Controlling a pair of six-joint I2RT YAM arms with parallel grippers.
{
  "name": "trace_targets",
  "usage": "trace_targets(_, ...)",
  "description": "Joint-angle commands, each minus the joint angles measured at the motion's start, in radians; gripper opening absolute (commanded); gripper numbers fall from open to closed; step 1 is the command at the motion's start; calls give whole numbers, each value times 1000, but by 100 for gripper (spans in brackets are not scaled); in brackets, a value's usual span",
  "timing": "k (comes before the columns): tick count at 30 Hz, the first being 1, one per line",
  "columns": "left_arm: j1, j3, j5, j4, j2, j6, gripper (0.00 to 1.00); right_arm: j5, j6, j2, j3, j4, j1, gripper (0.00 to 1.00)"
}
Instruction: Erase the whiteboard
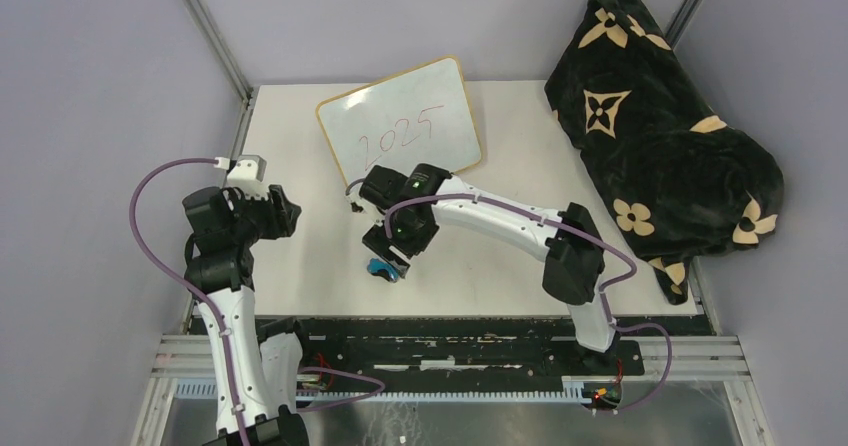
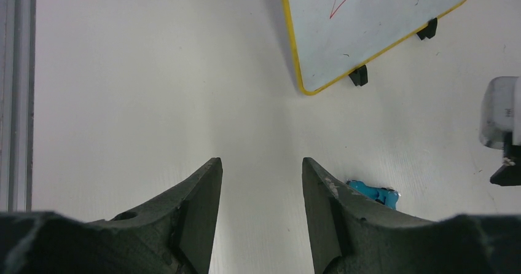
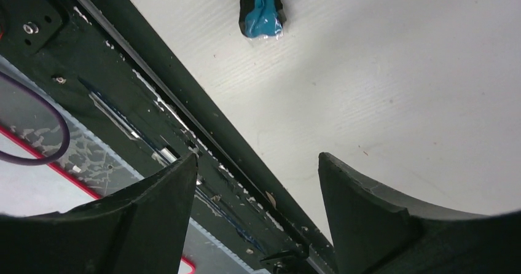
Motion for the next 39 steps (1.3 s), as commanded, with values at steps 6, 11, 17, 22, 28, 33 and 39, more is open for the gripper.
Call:
trace_targets(6, 3, 15, -9, 16, -9, 10, 58, -20, -9, 136, 100, 84, 9, 74)
trace_targets(11, 3, 9, -14, 14, -4, 10, 58, -1, 5, 218, 163, 108, 12, 73)
trace_targets(17, 3, 16, -25, 15, 8, 11, 58, 7, 6, 281, 203, 134, 11, 67)
trace_targets(22, 2, 21, -39, 10, 1, 12, 57, -1, 7, 300, 170, 173, 12, 65)
trace_targets(28, 3, 13, -48, 5, -17, 11, 57, -7, 8, 337, 179, 194, 11, 61)
trace_targets(33, 3, 18, -62, -1, -23, 17, 57, -19, 11, 363, 188, 194, 12, 58)
trace_targets(39, 3, 12, -70, -3, -29, 24, 57, -21, 19, 370, 170, 208, 12, 56)
